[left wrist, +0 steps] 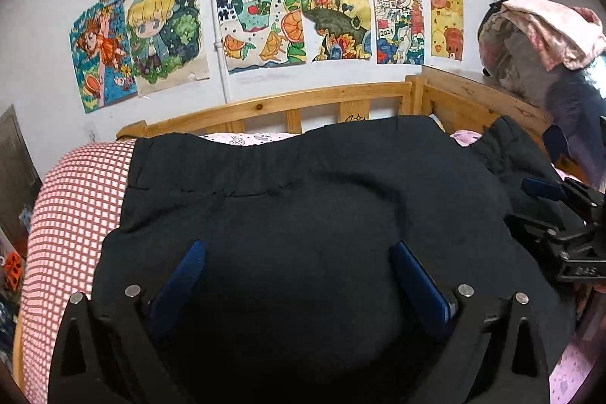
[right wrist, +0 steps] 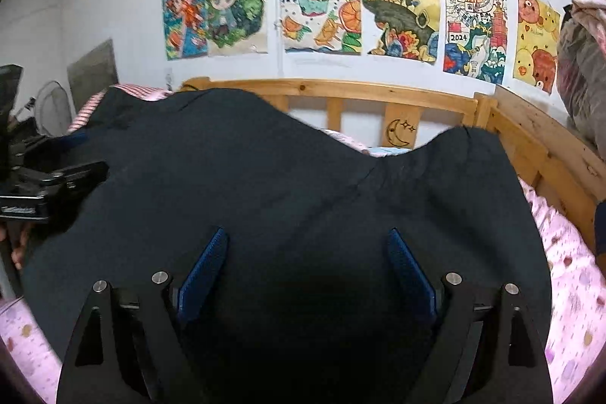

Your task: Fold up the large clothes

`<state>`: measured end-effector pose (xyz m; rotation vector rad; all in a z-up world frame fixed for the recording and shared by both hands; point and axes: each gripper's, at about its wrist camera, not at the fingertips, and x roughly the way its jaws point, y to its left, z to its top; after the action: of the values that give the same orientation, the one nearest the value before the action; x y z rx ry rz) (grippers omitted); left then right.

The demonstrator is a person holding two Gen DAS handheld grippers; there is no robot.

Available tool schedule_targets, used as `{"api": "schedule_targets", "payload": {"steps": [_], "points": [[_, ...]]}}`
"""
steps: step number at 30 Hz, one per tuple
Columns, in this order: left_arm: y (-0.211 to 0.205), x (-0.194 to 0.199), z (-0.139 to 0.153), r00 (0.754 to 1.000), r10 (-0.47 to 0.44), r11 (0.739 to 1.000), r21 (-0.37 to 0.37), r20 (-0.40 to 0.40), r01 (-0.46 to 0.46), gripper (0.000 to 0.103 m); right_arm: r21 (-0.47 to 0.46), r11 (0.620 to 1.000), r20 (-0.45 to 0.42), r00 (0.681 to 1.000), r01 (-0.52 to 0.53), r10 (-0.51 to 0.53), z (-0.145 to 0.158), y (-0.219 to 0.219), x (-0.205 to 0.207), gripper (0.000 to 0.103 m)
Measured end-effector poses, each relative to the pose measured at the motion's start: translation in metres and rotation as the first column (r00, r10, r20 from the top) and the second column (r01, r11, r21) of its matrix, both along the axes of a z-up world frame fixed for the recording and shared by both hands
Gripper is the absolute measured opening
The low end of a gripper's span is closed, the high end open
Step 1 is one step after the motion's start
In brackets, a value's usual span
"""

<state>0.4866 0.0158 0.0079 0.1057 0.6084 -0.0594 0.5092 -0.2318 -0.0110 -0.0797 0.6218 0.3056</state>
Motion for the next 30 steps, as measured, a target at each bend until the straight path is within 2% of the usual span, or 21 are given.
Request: {"api": "schedule_targets", "payload": {"steps": [5,9,12,15,21,30], "points": [[0.005,0.029,-0.003,0.997,0.031,0.999,-0.034,-0.07,-0.034,0.103,0.012,0.999,-0.066,0.997,0.042,-0.042,-0.005,-0.004,0.035,0.083],[0.008,0.053,-0.01,0.986,0.091,0.995,-0.018,-0.14,-0.095,0.103,0.018,0.997,-0.118,0.991,0.073,-0.07,-0.017,-0.009,0.059,0.083],[0.009,0.069,-0.02,0.974,0.089,0.995,-0.018,-0.207,-0.095,0.103,0.054,0.995,-0.162,0.984,0.082,-0.073,-0.029,-0.014,0.071,0.087],[0.011,0.077,-0.028,0.967,0.087,0.995,-0.032,-0.24,-0.097,0.103,0.088,0.993,-0.191,0.979,0.084,-0.065,-0.043,-0.015,0.077,0.089],[0.015,0.082,-0.041,0.963,0.08,0.994,-0.053,-0.258,-0.097,0.103,0.115,0.99,-0.228,0.972,0.08,-0.052,-0.062,-0.012,0.088,0.092],[0.018,0.079,-0.047,0.97,0.071,0.993,-0.08,-0.234,-0.092,0.103,0.118,0.99,-0.23,0.972,0.082,-0.053,-0.068,-0.01,0.086,0.093]]}}
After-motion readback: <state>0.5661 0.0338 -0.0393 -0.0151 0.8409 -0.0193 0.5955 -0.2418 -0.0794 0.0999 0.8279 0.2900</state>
